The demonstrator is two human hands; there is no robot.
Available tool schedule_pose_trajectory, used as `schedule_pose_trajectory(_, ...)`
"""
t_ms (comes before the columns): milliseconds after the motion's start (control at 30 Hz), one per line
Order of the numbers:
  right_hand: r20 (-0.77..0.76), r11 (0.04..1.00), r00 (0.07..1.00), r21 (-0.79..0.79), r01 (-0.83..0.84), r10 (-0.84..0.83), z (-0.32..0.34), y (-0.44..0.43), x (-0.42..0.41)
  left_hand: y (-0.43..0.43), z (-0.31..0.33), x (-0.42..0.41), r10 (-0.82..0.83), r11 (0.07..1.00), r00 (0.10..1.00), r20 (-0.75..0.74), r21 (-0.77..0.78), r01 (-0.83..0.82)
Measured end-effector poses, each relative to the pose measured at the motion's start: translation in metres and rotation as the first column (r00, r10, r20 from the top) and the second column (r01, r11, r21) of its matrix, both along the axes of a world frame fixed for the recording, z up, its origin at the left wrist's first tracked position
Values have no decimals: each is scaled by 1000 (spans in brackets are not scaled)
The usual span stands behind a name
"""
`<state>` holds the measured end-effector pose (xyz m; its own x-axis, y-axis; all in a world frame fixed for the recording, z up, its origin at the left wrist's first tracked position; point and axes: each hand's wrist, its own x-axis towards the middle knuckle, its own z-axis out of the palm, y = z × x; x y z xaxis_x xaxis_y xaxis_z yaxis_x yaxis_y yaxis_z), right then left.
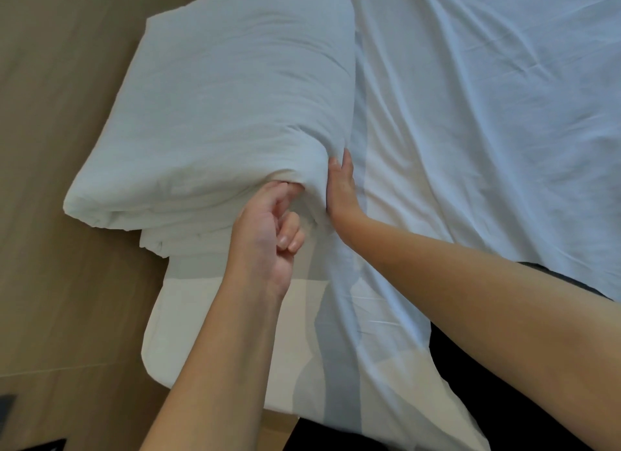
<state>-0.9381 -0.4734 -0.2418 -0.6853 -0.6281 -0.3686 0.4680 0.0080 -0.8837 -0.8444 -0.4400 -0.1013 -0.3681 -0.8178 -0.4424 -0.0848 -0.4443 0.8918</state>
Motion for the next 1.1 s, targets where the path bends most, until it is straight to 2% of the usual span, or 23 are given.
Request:
schedule_pose_trajectory(133,58,1000,998,-5,-10,11,-6,1,5,-3,-2,11,-9,964,972,235,-256,71)
schedule_pose_trajectory(233,116,1000,993,7,-15,14,-4,3,5,-8,-5,12,67,867,944,323,-487,105)
schedule_pose_trajectory(267,127,1000,992,5,3,-4,-3,3,2,-10,-6,11,120,781,927,355,-610,132)
schedule_pose_trajectory(300,134,1000,991,-5,30,-29,-1,3,-1,-12,-7,10,170,655,905,391,-731,192)
schedule_pose_trajectory(367,130,997,990,-40,63,-57,4,0,-8,-20,-10,10,234,371,827,510,-834,409)
schedule_pose_trajectory(400,112,997,993,-60,52,-45,7,-2,-10,-27,-11,10,240,278,772,589,-803,527)
schedule_pose_trajectory(433,87,997,996,-72,23,-17,9,-4,-8,-36,-11,9,236,241,706,668,-744,623)
schedule_pose_trajectory(567,1,993,1000,-112,-31,31,11,-13,-7,-89,-9,-11,172,279,453,875,-485,829)
schedule_pose_trajectory(733,-32,991,999,-137,-9,5,-2,-31,-38,-150,-3,-56,72,227,282,957,-291,929)
schedule_pose_trajectory(967,-85,984,996,-178,-12,-3,-27,-84,-99,-237,-26,-139,15,161,265,964,-264,951)
schedule_pose_trajectory(1100,-96,991,995,-134,21,-34,-36,-119,-147,-278,-36,-182,6,65,293,956,-293,954)
